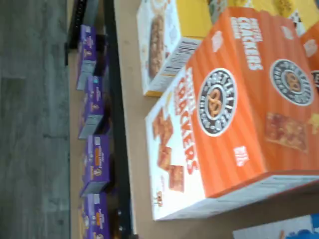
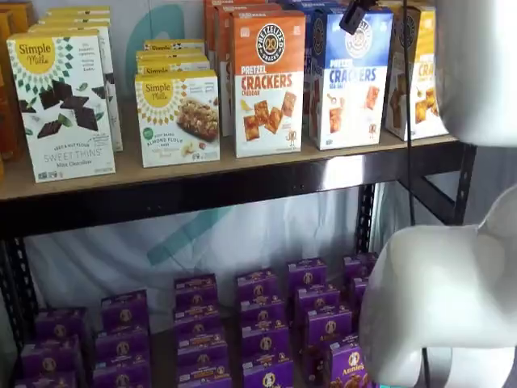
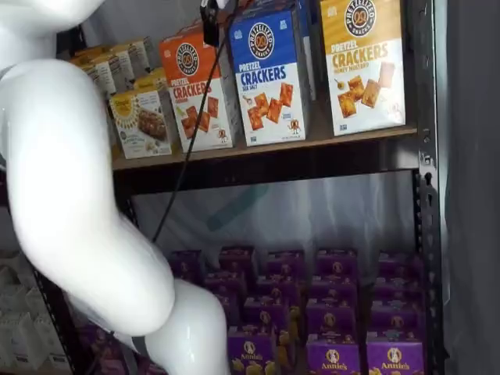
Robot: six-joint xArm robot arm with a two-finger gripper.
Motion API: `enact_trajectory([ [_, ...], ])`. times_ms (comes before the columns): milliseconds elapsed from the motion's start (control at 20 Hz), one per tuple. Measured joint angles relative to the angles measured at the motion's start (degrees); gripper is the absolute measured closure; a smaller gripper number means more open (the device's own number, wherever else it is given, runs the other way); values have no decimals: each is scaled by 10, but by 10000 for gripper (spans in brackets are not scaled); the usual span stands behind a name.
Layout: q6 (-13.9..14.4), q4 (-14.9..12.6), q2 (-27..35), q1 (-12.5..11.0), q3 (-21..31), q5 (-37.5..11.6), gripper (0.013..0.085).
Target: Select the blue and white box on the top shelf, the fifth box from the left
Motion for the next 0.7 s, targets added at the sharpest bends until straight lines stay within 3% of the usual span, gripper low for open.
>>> enact_trajectory([
  [700,-31,-41,71,3,-43,-57,130],
])
